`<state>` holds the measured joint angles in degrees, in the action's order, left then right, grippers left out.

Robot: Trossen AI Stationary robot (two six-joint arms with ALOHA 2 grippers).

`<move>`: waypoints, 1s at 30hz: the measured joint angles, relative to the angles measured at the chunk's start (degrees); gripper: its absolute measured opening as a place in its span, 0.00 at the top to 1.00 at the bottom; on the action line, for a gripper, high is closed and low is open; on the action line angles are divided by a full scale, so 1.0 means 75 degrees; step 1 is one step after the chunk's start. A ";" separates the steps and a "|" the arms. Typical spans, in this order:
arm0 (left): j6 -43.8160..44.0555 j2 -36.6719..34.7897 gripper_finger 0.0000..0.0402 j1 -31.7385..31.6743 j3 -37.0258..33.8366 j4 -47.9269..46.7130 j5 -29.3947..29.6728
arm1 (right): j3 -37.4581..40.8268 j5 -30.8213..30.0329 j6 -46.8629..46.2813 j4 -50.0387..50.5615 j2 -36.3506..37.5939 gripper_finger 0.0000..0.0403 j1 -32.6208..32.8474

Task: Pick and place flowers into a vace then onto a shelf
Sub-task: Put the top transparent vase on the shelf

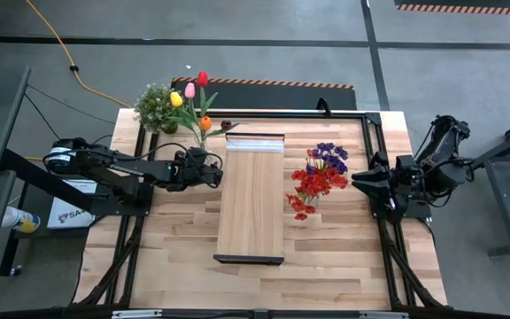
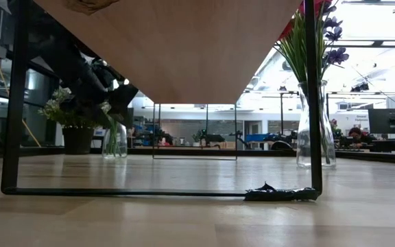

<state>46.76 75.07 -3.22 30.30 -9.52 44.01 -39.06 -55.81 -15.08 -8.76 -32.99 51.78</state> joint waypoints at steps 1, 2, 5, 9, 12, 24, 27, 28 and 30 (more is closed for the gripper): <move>0.0000 0.0000 0.19 0.0000 0.0000 -0.0004 0.0018 | 0.0000 0.0000 -0.0036 0.0017 0.0000 0.77 -0.0001; 0.0000 0.0000 0.19 0.0000 0.0000 -0.0012 0.0038 | 0.0001 0.0000 -0.0057 0.0024 0.0000 0.77 0.0000; 0.0000 0.0000 0.19 0.0000 0.0000 -0.0065 0.0041 | 0.0000 0.0000 -0.0068 0.0052 0.0000 0.77 -0.0001; 0.0213 0.0000 0.19 0.0000 0.0000 -0.0305 -0.0022 | 0.0001 0.0000 -0.0065 0.0054 0.0000 0.77 -0.0001; 0.0548 0.0000 0.19 0.0000 0.0000 -0.0710 -0.0073 | 0.0001 0.0000 -0.0056 0.0053 0.0000 0.77 -0.0001; 0.0807 0.0000 0.19 0.0393 0.0123 -0.0939 0.0262 | 0.0001 -0.0031 -0.0043 0.0135 0.0000 0.77 -0.0001; 0.0755 0.0000 0.19 0.0401 0.0128 -0.0962 0.0266 | 0.0000 -0.0029 -0.0045 0.0136 0.0000 0.77 -0.0001; 0.0719 0.0000 0.19 0.0399 0.0128 -0.0959 0.0272 | -0.0002 -0.0029 -0.0045 0.0135 0.0000 0.77 -0.0001; 0.0711 0.0000 0.19 0.0385 0.0128 -0.0960 0.0284 | 0.0001 -0.0029 -0.0045 0.0135 0.0000 0.77 -0.0001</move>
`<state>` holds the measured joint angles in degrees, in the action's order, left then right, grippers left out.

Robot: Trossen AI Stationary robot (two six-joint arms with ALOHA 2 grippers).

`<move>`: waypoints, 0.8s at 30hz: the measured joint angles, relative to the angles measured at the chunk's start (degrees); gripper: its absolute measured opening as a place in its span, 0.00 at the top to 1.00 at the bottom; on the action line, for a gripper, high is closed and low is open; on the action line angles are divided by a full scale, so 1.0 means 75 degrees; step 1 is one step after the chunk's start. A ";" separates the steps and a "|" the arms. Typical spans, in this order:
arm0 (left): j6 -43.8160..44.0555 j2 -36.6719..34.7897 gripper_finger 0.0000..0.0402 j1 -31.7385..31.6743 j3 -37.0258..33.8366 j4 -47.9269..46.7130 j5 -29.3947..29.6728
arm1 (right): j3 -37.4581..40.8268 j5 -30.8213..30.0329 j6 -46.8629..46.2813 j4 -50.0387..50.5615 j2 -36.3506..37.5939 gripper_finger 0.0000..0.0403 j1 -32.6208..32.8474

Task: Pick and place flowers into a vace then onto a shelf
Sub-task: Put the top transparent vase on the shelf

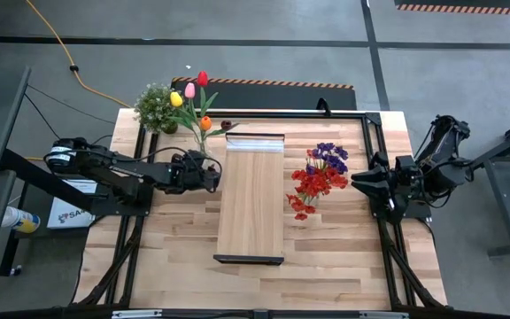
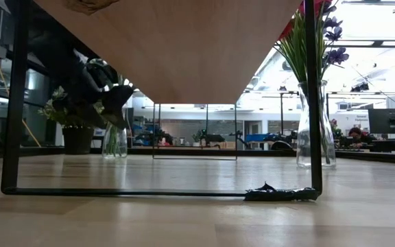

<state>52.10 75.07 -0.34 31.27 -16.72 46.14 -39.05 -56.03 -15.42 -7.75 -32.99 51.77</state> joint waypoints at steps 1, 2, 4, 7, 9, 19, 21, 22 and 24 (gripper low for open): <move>-0.0005 0.0000 0.19 0.0002 0.0000 0.0001 -0.0001 | 0.0000 -0.0001 0.0000 0.0000 0.0000 0.77 0.0000; -0.0032 0.0000 0.19 0.0003 0.0000 0.0004 -0.0010 | 0.0000 0.0000 -0.0002 0.0000 0.0000 0.77 0.0001; -0.0137 0.0000 0.19 0.0003 0.0000 0.0001 -0.0022 | 0.0000 0.0002 -0.0017 0.0000 0.0000 0.77 0.0000; -0.0166 0.0000 0.19 0.0000 0.0000 0.0004 -0.0027 | 0.0000 0.0028 -0.0019 0.0000 0.0000 0.77 0.0002; -0.0176 0.0000 0.19 0.0000 0.0000 0.0002 -0.0019 | 0.0000 0.0029 -0.0017 0.0000 0.0000 0.77 0.0002; -0.0389 0.0000 0.19 0.0000 0.0000 -0.0034 0.0005 | -0.0001 0.0056 -0.0004 0.0000 0.0000 0.77 0.0000; -0.0527 0.0000 0.18 0.0000 0.0000 -0.0026 0.0008 | 0.0000 0.0112 -0.0006 0.0000 0.0000 0.77 0.0000; -0.0564 0.0000 0.18 0.0000 0.0000 -0.0025 0.0026 | -0.0003 0.0122 -0.0009 0.0000 0.0000 0.77 0.0003; -0.0571 0.0000 0.14 0.0000 0.0000 -0.0025 0.0093 | -0.0003 0.0123 -0.0006 0.0000 0.0000 0.77 0.0003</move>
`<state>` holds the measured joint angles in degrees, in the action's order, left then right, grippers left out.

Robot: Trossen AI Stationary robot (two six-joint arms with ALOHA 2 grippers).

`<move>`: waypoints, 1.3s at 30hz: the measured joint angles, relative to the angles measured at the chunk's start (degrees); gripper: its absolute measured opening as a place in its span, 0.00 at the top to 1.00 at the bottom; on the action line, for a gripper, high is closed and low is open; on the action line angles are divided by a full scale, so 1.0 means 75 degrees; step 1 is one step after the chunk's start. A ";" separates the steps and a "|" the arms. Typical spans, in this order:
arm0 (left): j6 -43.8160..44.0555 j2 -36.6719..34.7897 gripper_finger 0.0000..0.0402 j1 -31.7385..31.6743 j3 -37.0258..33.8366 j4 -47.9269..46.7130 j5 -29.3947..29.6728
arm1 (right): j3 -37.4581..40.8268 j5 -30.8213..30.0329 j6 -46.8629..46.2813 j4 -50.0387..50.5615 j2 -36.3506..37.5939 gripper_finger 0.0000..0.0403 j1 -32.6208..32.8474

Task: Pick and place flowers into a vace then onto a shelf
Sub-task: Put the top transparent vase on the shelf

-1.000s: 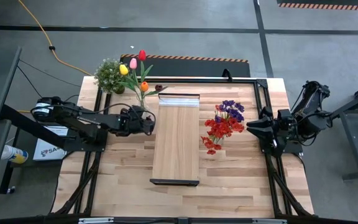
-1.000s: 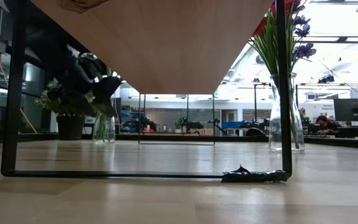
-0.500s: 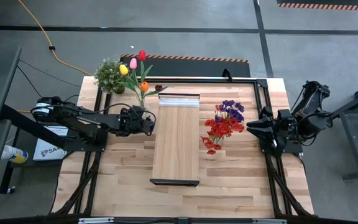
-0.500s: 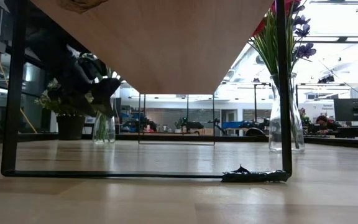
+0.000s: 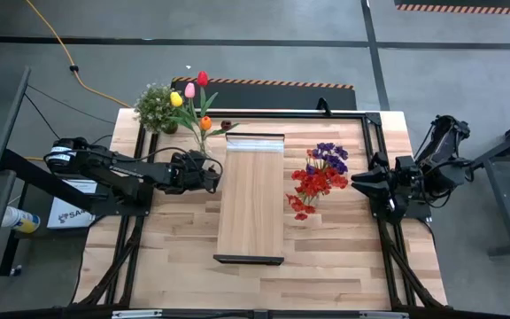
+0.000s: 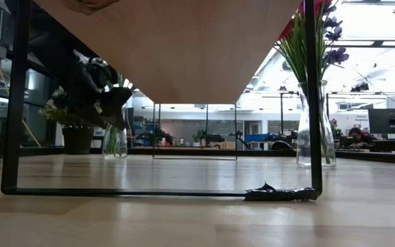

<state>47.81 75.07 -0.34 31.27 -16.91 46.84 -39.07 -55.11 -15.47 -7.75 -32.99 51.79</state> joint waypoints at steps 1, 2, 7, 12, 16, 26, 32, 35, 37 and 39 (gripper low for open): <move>0.0000 0.0000 0.11 0.0000 0.0000 0.0002 0.0026 | 0.0001 0.0000 0.0003 0.0000 0.0000 0.77 -0.0002; 0.0000 0.0000 0.09 0.0000 0.0000 0.0001 0.0061 | 0.0002 0.0000 0.0003 0.0000 0.0000 0.77 -0.0003; 0.0035 0.0000 0.03 0.0000 0.0000 0.0037 0.0073 | 0.0002 0.0000 -0.0005 0.0000 0.0000 0.77 -0.0003; 0.0003 0.0000 0.11 0.0000 -0.0003 0.0037 0.0253 | 0.0003 -0.0002 0.0003 0.0000 0.0000 0.77 -0.0003; 0.0006 0.0000 0.12 0.0000 -0.0003 0.0067 0.0823 | 0.0003 0.0000 0.0000 0.0000 0.0000 0.77 0.0000; 0.0204 0.0000 0.09 0.0000 -0.0006 0.0306 0.1573 | 0.0003 -0.0003 0.0064 0.0029 0.0000 0.77 0.0000; 0.0204 0.0000 0.09 -0.0003 -0.0006 0.0525 0.1958 | 0.0003 -0.0003 0.0064 0.0029 0.0000 0.77 -0.0003; 0.0204 0.0000 0.09 -0.0003 -0.0006 0.0527 0.2077 | 0.0003 -0.0003 0.0064 0.0029 0.0000 0.77 0.0000; 0.0204 0.0000 0.09 -0.0004 -0.0006 0.0527 0.2112 | 0.0003 -0.0003 0.0064 0.0029 0.0000 0.77 -0.0001; 0.0204 0.0000 0.09 -0.0009 -0.0006 0.0527 0.2272 | 0.0003 -0.0003 0.0064 0.0029 0.0000 0.77 -0.0002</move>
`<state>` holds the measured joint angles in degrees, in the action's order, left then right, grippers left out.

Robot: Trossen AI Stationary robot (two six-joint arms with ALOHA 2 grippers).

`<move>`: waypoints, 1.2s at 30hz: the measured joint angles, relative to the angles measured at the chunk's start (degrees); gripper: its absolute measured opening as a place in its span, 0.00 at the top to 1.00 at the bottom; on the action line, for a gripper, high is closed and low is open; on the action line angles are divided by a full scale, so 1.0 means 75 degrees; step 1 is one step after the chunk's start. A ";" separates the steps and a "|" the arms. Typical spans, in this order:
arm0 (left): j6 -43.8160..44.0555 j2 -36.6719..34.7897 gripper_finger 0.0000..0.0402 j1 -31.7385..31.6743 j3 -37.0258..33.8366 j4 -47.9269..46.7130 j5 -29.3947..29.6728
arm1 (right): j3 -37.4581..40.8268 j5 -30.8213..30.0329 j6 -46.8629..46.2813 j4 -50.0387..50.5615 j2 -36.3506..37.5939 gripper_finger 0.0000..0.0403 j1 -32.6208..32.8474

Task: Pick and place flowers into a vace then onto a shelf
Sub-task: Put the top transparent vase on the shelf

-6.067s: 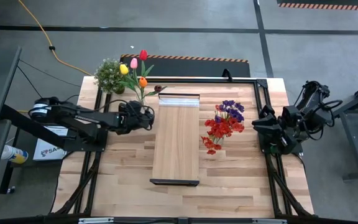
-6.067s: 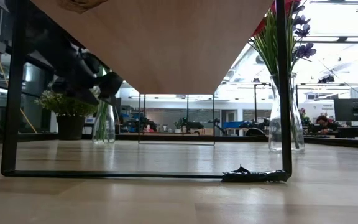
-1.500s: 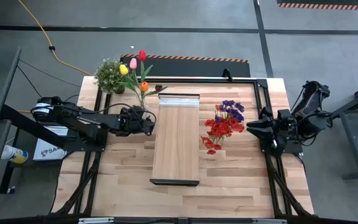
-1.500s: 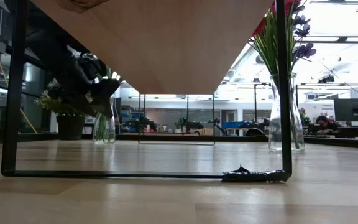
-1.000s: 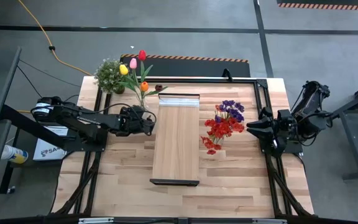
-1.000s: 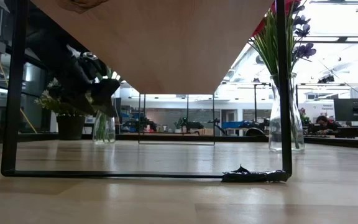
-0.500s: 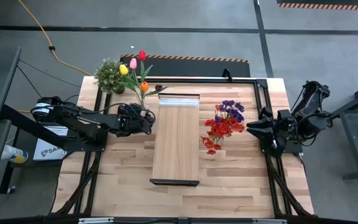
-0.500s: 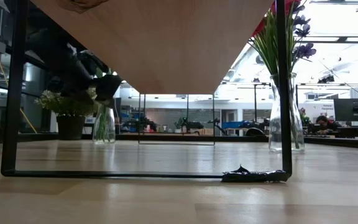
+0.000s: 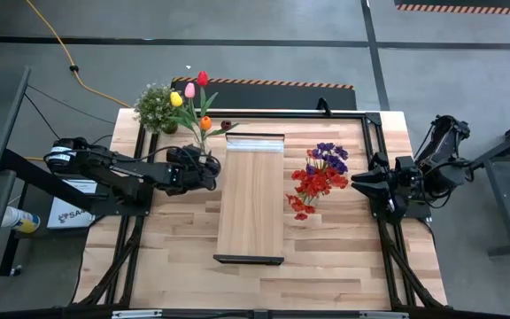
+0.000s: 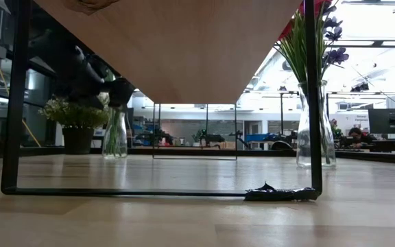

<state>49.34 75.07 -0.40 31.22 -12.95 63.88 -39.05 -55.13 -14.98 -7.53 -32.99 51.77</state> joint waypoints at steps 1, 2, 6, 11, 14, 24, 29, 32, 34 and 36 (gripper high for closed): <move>0.0000 0.0000 0.09 0.0000 0.0000 0.0000 0.0094 | 0.0000 0.0000 0.0000 0.0000 0.0000 0.77 0.0000; 0.0000 0.0000 0.09 0.0000 0.0000 -0.0003 0.0183 | -0.0001 0.0000 0.0000 0.0000 0.0000 0.77 -0.0001; 0.0000 0.0000 0.09 -0.0086 0.0000 0.0003 0.0290 | 0.0000 0.0000 0.0002 0.0002 0.0002 0.77 0.0002; 0.0000 0.0094 0.09 -0.0535 0.0000 0.0165 -0.0148 | 0.0000 0.0000 0.0003 0.0003 0.0000 0.77 -0.0001; -0.0242 0.0253 0.09 -0.0741 0.0001 0.0604 -0.0287 | 0.0000 0.0000 0.0003 0.0003 0.0000 0.77 -0.0001; -0.1186 0.1040 0.09 -0.1123 0.0000 0.1816 -0.0420 | 0.0000 0.0000 0.0003 0.0003 0.0000 0.77 0.0002; -0.1169 0.1055 0.09 -0.1119 0.0000 0.1711 -0.0181 | -0.0001 0.0000 0.0060 0.0006 0.0000 0.77 0.0002; -0.1151 0.1055 0.10 -0.1246 0.0000 0.1708 -0.0212 | -0.0001 0.0000 0.0115 0.0006 0.0000 0.77 -0.0001; -0.1150 0.1058 0.12 -0.1331 0.0000 0.1708 -0.0242 | 0.0000 0.0000 0.0122 0.0006 0.0000 0.77 -0.0001; -0.1148 0.1058 0.15 -0.1418 0.0000 0.1707 -0.0243 | 0.0000 -0.0003 0.0122 0.0006 0.0000 0.77 -0.0001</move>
<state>40.73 83.00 -11.04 31.22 -0.15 62.05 -39.05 -55.15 -14.06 -7.49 -32.99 51.77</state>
